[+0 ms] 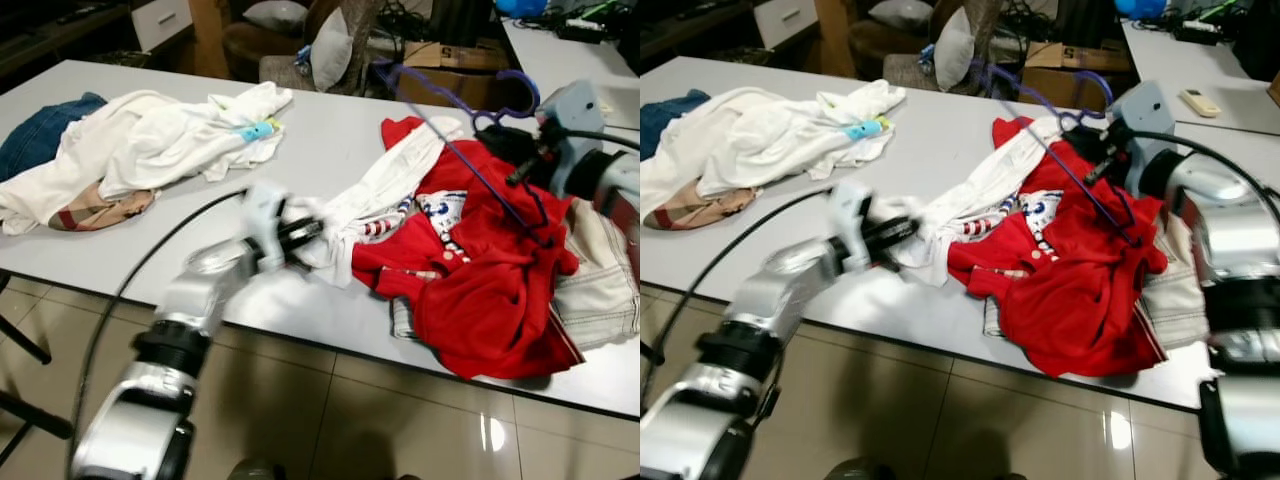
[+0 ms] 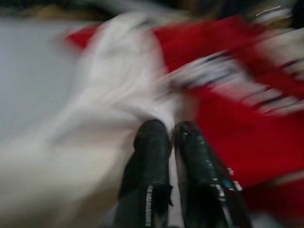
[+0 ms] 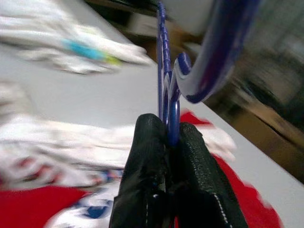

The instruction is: Hang hanger

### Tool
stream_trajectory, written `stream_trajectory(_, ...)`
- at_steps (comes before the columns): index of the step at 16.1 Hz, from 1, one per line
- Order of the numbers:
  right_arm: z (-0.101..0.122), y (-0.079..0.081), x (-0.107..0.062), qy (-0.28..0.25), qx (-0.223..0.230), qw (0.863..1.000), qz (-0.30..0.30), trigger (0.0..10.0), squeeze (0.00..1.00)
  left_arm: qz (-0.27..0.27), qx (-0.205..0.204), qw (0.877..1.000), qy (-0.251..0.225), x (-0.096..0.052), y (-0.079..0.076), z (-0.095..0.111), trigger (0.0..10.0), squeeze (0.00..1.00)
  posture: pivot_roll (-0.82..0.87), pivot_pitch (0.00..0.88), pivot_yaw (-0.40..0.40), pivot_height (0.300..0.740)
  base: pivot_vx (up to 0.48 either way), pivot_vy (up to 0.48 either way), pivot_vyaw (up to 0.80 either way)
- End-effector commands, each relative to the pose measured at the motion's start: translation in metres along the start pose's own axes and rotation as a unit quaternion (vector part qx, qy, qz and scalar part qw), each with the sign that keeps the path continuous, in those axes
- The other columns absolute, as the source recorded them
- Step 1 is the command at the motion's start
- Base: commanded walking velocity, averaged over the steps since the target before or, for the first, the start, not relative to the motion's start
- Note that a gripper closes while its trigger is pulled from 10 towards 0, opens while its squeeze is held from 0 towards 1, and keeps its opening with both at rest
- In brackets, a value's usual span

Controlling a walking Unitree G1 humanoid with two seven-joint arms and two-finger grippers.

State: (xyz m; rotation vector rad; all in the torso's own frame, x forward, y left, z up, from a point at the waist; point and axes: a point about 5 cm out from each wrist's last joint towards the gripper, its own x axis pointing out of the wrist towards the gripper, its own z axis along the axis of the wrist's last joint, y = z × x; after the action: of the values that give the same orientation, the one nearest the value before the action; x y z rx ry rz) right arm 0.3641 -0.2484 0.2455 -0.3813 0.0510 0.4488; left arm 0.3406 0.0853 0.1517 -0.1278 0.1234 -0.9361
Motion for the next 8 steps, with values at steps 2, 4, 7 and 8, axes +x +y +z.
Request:
stream_trajectory(2, 0.010, -0.002, 0.009, -0.006, 0.001, 0.999, -0.052, 10.0, 0.00, -0.179, 0.056, 0.982, -0.027, 0.005, -0.049, 0.027, 10.0, 1.00, -0.01, 0.000, 0.051, 0.740, 0.000, 0.000, 0.00)
stream_trajectory(4, 0.015, 0.004, 0.014, -0.019, 0.008, 0.998, -0.051, 10.0, 0.00, -0.175, 0.142, 0.973, 0.044, -0.006, -0.042, 0.018, 10.0, 1.00, 0.00, 0.000, 0.041, 0.740, 0.000, 0.000, 0.00)
stream_trajectory(7, 0.017, 0.019, 0.023, -0.016, 0.049, 0.998, -0.029, 10.0, 0.00, -0.093, 0.276, 0.949, 0.123, -0.041, -0.009, 0.022, 10.0, 1.00, 0.01, 0.000, 0.024, 0.740, 0.000, 0.000, 0.00)
stream_trajectory(8, 0.021, 0.027, 0.026, -0.024, 0.054, 0.998, -0.017, 10.0, 0.00, -0.087, 0.274, 0.951, 0.115, -0.054, -0.008, 0.035, 10.0, 1.00, 0.01, 0.000, 0.022, 0.740, 0.000, 0.000, 0.00)
